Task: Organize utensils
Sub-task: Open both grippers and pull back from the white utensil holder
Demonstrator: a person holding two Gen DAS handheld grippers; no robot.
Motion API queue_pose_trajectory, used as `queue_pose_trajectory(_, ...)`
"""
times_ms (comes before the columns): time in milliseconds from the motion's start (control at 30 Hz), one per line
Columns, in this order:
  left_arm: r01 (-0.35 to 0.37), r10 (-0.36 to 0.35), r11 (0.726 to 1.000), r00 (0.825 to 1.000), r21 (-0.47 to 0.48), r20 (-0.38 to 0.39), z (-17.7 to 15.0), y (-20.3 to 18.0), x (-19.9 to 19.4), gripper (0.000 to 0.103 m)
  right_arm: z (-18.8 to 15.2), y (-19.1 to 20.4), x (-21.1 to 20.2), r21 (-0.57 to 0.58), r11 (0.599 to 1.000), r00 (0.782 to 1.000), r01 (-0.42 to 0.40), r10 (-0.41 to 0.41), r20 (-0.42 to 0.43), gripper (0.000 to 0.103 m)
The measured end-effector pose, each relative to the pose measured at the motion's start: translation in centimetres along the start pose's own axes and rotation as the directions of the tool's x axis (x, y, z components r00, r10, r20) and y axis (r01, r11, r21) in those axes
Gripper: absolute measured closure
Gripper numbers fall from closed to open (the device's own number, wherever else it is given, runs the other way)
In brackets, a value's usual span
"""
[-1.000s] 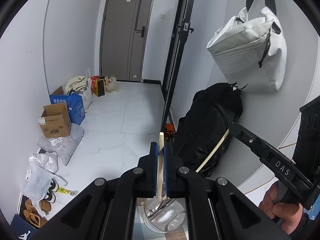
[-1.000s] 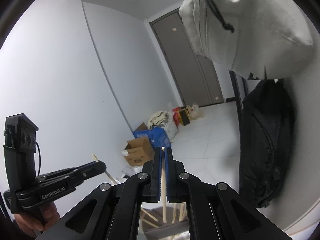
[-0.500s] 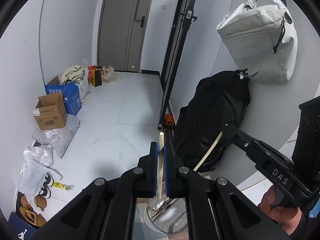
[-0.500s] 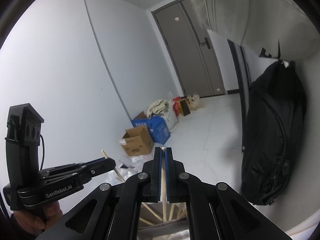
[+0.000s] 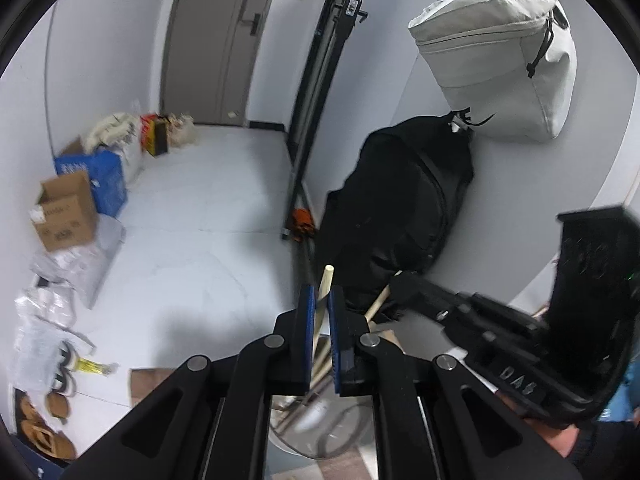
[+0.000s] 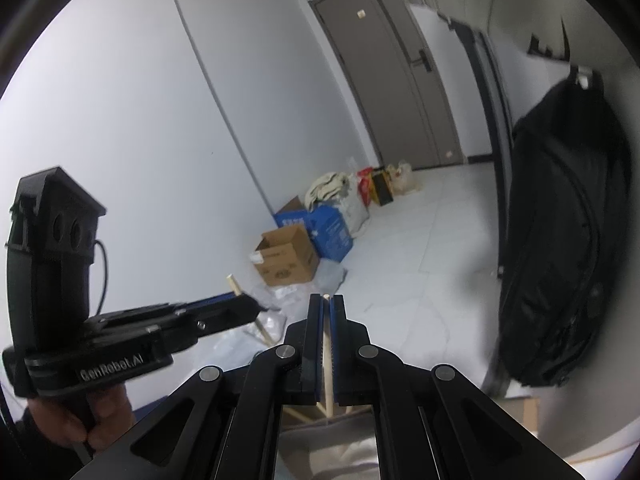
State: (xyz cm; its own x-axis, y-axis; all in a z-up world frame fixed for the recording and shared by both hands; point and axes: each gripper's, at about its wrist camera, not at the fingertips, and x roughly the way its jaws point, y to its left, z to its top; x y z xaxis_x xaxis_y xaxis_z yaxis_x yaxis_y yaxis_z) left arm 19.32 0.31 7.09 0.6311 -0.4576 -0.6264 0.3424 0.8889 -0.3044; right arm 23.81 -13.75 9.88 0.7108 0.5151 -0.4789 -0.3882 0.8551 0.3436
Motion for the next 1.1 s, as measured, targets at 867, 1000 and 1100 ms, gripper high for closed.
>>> queue_pose_trajectory(867, -0.186, 0.194, 0.979, 0.974, -0.078, 0.116, -2.7, -0.7, -6.9, 0.034, -2.7, -0.9, -6.5, 0.12, 0.993, 1.0, -0.001, -0.002, 0.024, 0.047)
queue_pose_trajectory(1000, -0.254, 0.261, 0.965, 0.949, -0.059, 0.176, -3.5, -1.8, -8.7, 0.026, -3.3, 0.1, -7.9, 0.103, 0.995, 0.999, -0.001, -0.003, 0.035, 0.043)
queue_pose_trajectory(1100, -0.284, 0.287, 0.958, 0.937, -0.047, 0.201, -4.1, -2.4, -9.7, 0.022, -3.8, 0.7, -8.6, 0.107, 0.994, 0.999, -0.002, -0.002, 0.039, 0.04)
